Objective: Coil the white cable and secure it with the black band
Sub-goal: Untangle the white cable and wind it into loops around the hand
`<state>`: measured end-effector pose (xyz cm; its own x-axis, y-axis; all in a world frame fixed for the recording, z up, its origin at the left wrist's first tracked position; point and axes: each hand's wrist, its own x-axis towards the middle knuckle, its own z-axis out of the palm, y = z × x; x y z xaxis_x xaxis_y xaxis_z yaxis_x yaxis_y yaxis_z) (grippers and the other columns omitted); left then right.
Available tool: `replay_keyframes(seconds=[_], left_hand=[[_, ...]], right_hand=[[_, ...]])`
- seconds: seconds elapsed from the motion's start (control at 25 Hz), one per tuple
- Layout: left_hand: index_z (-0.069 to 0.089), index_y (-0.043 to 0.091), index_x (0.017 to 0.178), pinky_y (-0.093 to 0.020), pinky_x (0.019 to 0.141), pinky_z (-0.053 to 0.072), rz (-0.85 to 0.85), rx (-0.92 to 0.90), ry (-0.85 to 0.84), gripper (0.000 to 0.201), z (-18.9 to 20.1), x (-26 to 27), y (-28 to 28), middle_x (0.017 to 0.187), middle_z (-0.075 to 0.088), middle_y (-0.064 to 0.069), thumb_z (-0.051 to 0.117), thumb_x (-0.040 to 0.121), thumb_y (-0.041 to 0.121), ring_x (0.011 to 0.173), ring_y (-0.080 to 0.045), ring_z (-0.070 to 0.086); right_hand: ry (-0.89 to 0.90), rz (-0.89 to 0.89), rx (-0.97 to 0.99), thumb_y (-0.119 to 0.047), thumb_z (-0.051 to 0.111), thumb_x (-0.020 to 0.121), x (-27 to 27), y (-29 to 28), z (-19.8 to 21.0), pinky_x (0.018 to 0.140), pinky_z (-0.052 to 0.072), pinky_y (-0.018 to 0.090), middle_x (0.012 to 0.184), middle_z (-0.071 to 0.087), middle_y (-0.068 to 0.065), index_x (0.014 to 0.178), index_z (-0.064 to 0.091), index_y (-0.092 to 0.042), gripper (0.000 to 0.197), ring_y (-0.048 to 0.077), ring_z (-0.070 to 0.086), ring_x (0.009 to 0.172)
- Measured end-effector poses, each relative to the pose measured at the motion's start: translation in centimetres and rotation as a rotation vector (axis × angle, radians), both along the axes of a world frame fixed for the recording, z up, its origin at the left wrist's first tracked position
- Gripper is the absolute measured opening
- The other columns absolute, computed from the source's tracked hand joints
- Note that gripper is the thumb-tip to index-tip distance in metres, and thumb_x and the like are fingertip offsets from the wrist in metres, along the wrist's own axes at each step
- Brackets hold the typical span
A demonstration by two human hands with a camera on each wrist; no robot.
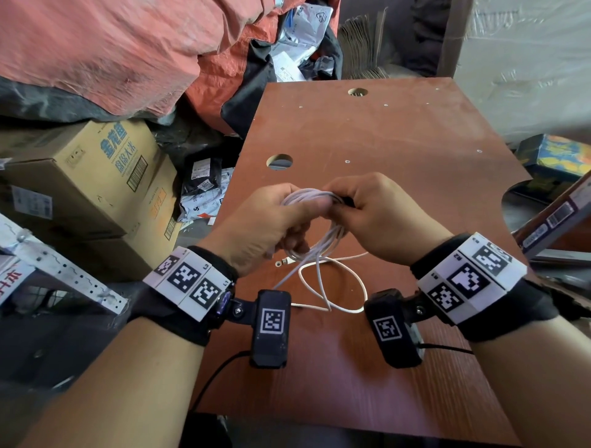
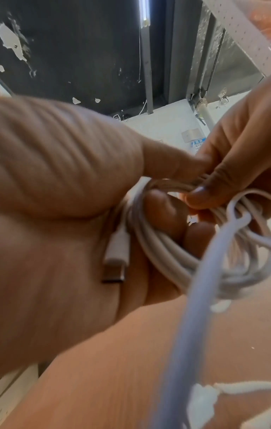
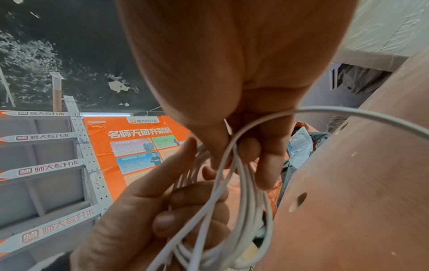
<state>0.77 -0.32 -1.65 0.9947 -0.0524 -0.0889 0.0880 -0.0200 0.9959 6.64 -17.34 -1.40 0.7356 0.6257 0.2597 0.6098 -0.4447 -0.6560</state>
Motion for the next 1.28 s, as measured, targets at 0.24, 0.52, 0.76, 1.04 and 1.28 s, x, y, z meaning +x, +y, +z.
replay_keyframes(seconds=[0.24,0.52,0.76,1.04,1.28], left_hand=[[0.067,0.015,0.059,-0.024,0.044,0.036,-0.074,-0.043,0.067,0.02,0.1,-0.3,0.3,0.052,0.052,-0.007,0.073,0.078,0.018,0.038,-0.015,0.042],[0.046,0.014,0.047,-0.026,0.045,0.039,-0.027,-0.211,0.021,0.042,0.2,-0.3,-0.3,0.042,0.045,-0.007,0.064,0.083,0.023,0.031,-0.013,0.035],[0.045,0.019,0.067,-0.022,0.042,0.022,0.097,-0.415,-0.011,0.033,0.6,0.2,1.1,0.04,0.029,0.007,0.053,0.098,0.026,0.028,-0.005,0.022],[0.062,0.023,0.047,-0.026,0.043,0.014,0.199,-0.396,-0.019,0.052,0.8,0.2,1.6,0.04,0.026,0.007,0.055,0.098,0.024,0.028,-0.005,0.018],[0.057,0.025,0.051,-0.022,0.04,0.023,0.349,-0.444,-0.024,0.048,0.7,0.3,2.2,0.043,0.027,0.007,0.055,0.099,0.022,0.031,-0.006,0.02]], right_hand=[[-0.073,0.058,0.02,-0.015,0.047,0.082,-0.4,0.6,-0.3,0.063,0.043,0.04,0.072,0.056,0.001,0.079,0.063,-0.01,0.017,0.021,0.052,0.069],[-0.072,0.023,0.102,-0.024,0.054,0.094,-0.6,0.9,-0.5,0.073,0.043,0.022,0.09,0.062,-0.003,0.107,0.068,-0.016,0.021,0.008,0.055,0.08],[0.028,-0.104,0.081,-0.043,0.071,0.084,-0.6,0.2,0.0,0.059,0.042,0.019,0.078,0.064,-0.008,0.099,0.068,-0.02,0.028,0.002,0.052,0.061],[0.06,-0.09,0.141,-0.044,0.062,0.092,-1.1,0.3,0.1,0.049,0.027,0.03,0.049,0.029,-0.007,0.057,0.046,-0.009,0.052,0.009,0.027,0.047],[0.091,-0.13,0.149,-0.022,0.072,0.083,-1.2,-0.1,0.6,0.047,0.026,0.02,0.047,0.037,-0.009,0.046,0.034,-0.017,0.054,0.009,0.032,0.044]])
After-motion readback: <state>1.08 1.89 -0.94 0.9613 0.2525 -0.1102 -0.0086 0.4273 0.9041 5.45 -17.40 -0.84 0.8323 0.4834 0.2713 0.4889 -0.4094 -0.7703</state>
